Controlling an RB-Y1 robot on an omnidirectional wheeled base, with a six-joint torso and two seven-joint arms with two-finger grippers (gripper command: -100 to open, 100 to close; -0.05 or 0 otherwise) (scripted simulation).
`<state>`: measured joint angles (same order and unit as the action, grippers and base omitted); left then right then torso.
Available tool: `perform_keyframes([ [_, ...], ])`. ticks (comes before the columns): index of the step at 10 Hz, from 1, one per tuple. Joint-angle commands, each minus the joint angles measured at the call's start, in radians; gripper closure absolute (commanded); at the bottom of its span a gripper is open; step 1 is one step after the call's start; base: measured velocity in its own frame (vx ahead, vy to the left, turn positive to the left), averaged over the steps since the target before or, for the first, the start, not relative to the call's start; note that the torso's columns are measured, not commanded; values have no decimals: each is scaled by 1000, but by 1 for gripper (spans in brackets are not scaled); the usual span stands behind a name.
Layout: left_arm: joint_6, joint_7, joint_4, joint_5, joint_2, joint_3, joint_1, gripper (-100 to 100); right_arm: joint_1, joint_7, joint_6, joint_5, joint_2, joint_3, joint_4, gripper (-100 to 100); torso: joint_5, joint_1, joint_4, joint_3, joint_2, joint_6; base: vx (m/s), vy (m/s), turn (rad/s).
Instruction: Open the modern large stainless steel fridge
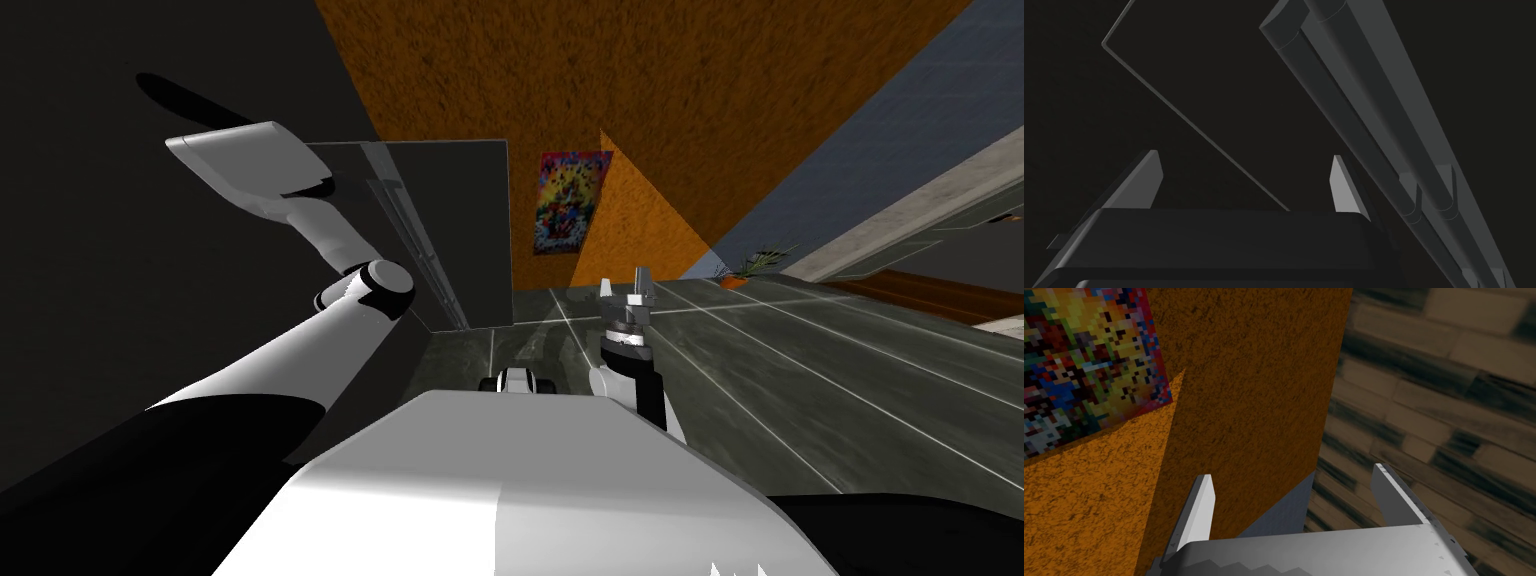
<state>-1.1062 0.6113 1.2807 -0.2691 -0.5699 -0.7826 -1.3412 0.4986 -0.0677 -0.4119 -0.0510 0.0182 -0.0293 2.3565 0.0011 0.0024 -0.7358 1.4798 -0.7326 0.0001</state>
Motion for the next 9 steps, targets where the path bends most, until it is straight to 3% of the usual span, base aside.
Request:
perform_keyframes([
  [1,27,23,-14,-1,4,-19,25,-100,0,0,0,0,0,0,0,0,-1,-3,-2,-3,-4,0,207,-26,-3],
  [6,74,66,-30,-3,17,-57,78,-100,0,0,0,0,0,0,0,0,-2,-4,-2,-3,-5,0,202,-41,0],
  [8,70,62,-20,-2,23,-54,80,-100,0,0,0,0,0,0,0,0,0,0,-4,-7,-11,0,55,-6,-2],
  [9,70,62,-20,-2,23,-54,80,100,0,0,0,0,0,0,0,0,-1,-1,-5,-9,-13,0,14,2,21],
])
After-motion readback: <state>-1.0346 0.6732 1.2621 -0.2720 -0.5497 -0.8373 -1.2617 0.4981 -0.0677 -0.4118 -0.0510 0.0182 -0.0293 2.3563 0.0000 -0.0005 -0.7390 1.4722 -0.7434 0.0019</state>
